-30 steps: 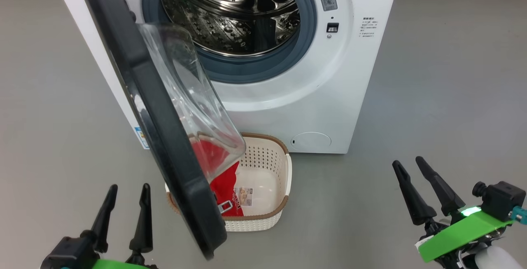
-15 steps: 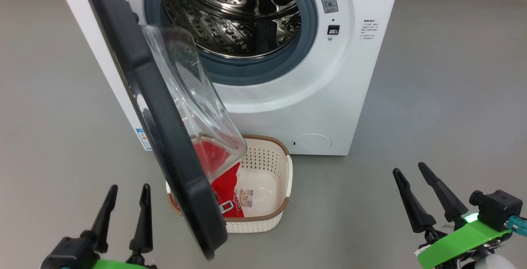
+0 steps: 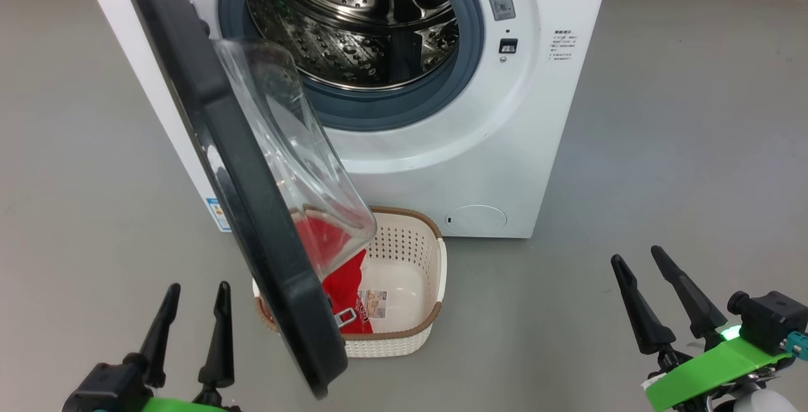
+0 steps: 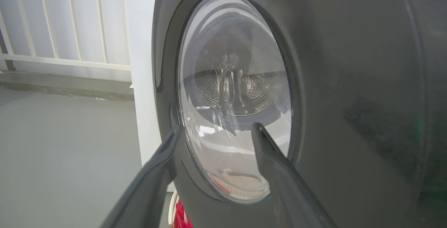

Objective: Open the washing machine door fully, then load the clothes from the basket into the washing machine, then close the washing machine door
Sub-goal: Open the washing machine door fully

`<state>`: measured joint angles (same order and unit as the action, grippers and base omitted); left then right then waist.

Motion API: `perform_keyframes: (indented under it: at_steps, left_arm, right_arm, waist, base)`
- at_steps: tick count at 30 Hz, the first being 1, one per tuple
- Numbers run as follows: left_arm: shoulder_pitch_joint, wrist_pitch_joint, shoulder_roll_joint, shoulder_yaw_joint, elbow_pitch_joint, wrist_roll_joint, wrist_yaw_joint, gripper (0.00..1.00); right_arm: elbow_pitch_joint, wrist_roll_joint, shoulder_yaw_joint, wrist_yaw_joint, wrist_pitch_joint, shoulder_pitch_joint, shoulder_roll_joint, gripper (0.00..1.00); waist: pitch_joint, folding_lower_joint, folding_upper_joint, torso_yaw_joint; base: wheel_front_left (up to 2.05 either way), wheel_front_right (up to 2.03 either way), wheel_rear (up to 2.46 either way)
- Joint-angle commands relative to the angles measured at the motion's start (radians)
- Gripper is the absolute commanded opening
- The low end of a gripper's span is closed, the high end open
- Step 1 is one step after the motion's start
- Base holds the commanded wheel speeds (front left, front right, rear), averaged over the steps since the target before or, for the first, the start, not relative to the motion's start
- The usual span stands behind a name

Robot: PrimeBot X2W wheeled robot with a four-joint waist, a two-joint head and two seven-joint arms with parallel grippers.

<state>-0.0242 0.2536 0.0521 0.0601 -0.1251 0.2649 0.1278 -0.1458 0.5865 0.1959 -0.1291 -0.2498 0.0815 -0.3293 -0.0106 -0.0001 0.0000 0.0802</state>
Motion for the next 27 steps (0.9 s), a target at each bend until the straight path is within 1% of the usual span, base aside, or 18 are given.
perform_keyframes:
  at_steps: [1,27]
  left_arm:
    - [-0.011,0.008,0.013,-0.034,0.023,-0.013,0.003,1.00]
    - [-0.010,0.008,0.018,-0.023,0.021,-0.014,0.003,1.00]
  right_arm:
    - [0.022,-0.018,0.009,-0.002,-0.012,-0.005,-0.012,1.00]
    - [0.019,-0.035,0.001,-0.002,-0.012,-0.014,-0.002,1.00]
  waist:
    - [0.000,0.0001,0.0000,0.000]
    - [0.003,0.0001,0.0000,0.002]
  base:
    - [0.00,0.00,0.00]
    - [0.00,0.00,0.00]
